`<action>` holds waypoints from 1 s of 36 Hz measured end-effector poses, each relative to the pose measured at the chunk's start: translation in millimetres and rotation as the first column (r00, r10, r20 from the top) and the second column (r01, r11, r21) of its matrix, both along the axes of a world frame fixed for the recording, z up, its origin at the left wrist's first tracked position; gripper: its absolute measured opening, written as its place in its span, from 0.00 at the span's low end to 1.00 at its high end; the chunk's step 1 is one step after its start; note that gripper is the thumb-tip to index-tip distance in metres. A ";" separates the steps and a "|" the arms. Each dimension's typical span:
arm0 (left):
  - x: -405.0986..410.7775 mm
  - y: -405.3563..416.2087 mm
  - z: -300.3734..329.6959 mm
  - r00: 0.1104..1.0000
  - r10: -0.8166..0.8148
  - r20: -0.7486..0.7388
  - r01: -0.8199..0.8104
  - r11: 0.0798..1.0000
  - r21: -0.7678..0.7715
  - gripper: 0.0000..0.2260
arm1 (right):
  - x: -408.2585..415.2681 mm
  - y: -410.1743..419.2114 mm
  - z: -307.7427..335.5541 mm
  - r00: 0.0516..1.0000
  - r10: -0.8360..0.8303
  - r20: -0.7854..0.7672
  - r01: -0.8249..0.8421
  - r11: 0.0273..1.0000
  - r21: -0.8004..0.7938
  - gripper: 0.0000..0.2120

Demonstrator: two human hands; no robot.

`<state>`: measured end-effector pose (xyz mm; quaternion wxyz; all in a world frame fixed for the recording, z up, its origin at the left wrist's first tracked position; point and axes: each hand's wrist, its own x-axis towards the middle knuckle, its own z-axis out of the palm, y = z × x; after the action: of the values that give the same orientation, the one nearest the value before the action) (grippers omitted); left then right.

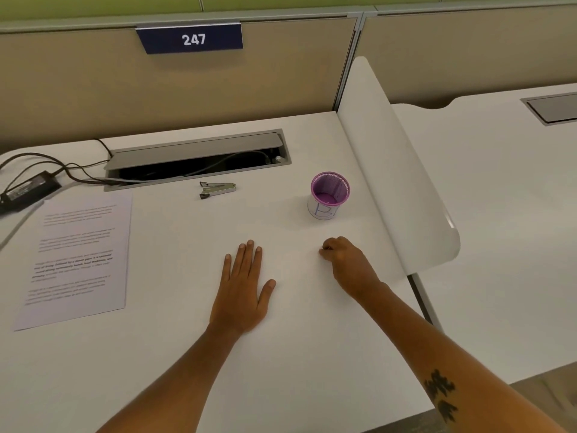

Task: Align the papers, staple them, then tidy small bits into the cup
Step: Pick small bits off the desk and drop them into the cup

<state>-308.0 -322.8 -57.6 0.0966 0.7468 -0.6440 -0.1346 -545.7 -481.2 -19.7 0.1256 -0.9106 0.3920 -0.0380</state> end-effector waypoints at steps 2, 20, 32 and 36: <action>0.0 -0.1 -0.1 1.000 0.000 -0.003 0.000 1.000 0.000 0.34 | 0.5 -2.9 -0.9 0.999 0.006 -0.038 -0.006 1.000 0.001 0.11; 0.8 -0.8 -1.5 1.000 0.000 0.016 0.000 1.000 0.013 0.34 | 15.5 9.7 -1.9 0.997 -0.066 0.036 0.069 0.995 -0.078 0.17; 0.1 -0.6 0.7 1.000 0.002 0.012 -0.002 1.000 0.008 0.34 | 11.6 -40.1 37.5 0.420 -0.890 0.176 0.347 0.337 0.875 0.11; 0.2 -0.8 0.2 1.000 0.004 0.011 -0.004 1.000 0.006 0.34 | 16.0 -59.2 70.5 0.340 -0.925 0.168 0.108 0.216 0.971 0.10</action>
<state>-307.8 -323.6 -57.4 0.0911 0.7490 -0.6428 -0.1320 -529.8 -540.4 50.8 0.6761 -0.3674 0.5812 -0.2649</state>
